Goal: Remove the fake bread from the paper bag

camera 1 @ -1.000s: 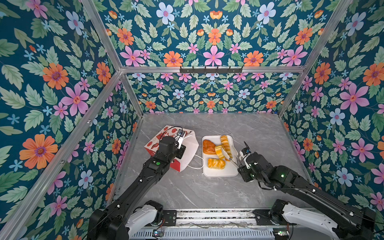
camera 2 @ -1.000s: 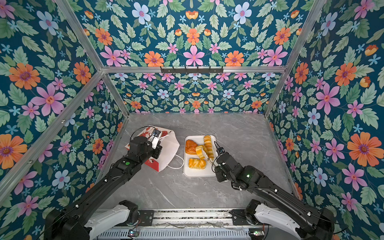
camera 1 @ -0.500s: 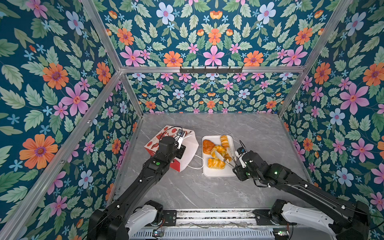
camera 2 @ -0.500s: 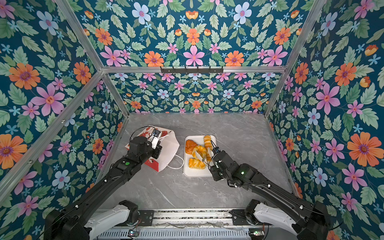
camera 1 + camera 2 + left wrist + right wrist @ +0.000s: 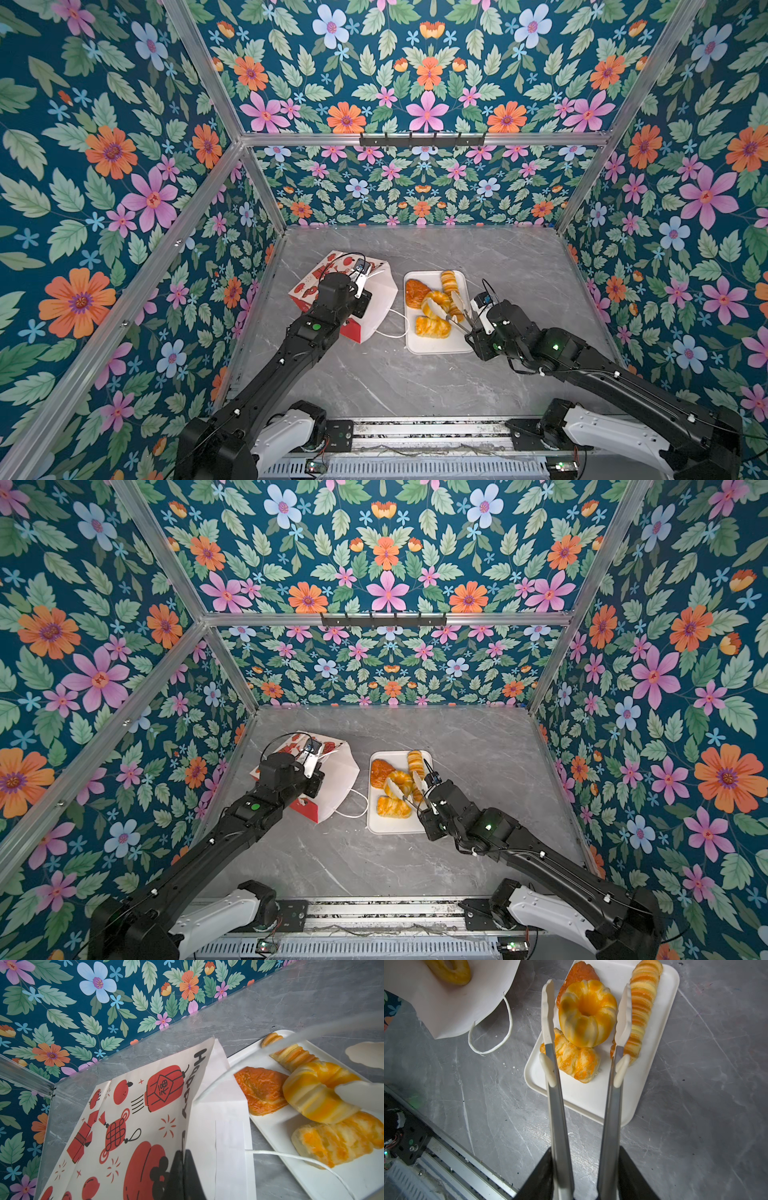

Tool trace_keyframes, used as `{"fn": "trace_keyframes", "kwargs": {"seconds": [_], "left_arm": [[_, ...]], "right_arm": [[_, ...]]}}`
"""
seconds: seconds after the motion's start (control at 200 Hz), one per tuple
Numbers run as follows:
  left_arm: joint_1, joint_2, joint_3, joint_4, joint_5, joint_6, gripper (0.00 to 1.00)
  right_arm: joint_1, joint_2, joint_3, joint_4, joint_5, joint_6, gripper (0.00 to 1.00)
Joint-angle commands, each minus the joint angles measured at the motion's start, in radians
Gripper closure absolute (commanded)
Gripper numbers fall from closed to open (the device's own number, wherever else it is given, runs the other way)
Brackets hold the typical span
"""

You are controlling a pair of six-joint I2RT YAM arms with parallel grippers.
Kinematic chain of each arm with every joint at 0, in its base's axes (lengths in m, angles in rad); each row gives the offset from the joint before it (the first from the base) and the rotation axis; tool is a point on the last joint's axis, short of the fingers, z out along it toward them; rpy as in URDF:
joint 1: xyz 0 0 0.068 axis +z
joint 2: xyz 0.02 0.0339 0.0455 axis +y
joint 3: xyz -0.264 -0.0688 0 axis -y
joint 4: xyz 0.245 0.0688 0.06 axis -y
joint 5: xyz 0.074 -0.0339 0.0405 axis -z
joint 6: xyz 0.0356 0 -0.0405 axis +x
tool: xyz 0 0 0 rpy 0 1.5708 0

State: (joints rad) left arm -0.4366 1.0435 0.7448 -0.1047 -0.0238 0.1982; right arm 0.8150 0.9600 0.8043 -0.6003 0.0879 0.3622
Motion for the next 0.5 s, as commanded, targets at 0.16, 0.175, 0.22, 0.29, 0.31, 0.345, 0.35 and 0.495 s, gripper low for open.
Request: {"fn": "trace_keyframes", "kwargs": {"seconds": [0.16, 0.175, 0.22, 0.29, 0.31, 0.345, 0.35, 0.495], "left_arm": [[0.001, 0.001, 0.000, 0.014, 0.005, 0.001, 1.00], [0.001, 0.001, -0.001, 0.014, 0.006, 0.000, 1.00], [0.001, 0.001, 0.001, 0.014, 0.005, 0.000, 1.00], [0.001, 0.000, 0.001, 0.014, 0.007, 0.000, 1.00], [0.001, 0.001, 0.002, 0.014, 0.007, 0.000, 1.00], [0.001, 0.001, 0.002, 0.014, 0.007, 0.000, 1.00], [0.001, 0.001, 0.002, 0.014, 0.007, 0.000, 1.00], [0.001, -0.004, -0.001, 0.014, 0.010, 0.005, 1.00]], "right_arm": [[0.002, -0.013, 0.004, 0.058, 0.022, -0.031, 0.54], [0.001, -0.015, 0.004, 0.062, 0.022, -0.035, 0.54], [0.001, -0.018, 0.006, 0.073, 0.014, -0.040, 0.54], [0.001, -0.018, 0.011, 0.088, 0.007, -0.051, 0.54], [0.001, -0.017, 0.014, 0.089, 0.007, -0.054, 0.55], [0.001, -0.014, 0.020, 0.091, 0.001, -0.059, 0.55], [0.001, -0.014, 0.020, 0.093, 0.000, -0.059, 0.55], [0.017, -0.011, 0.048, 0.139, -0.121, -0.101, 0.55]]}}
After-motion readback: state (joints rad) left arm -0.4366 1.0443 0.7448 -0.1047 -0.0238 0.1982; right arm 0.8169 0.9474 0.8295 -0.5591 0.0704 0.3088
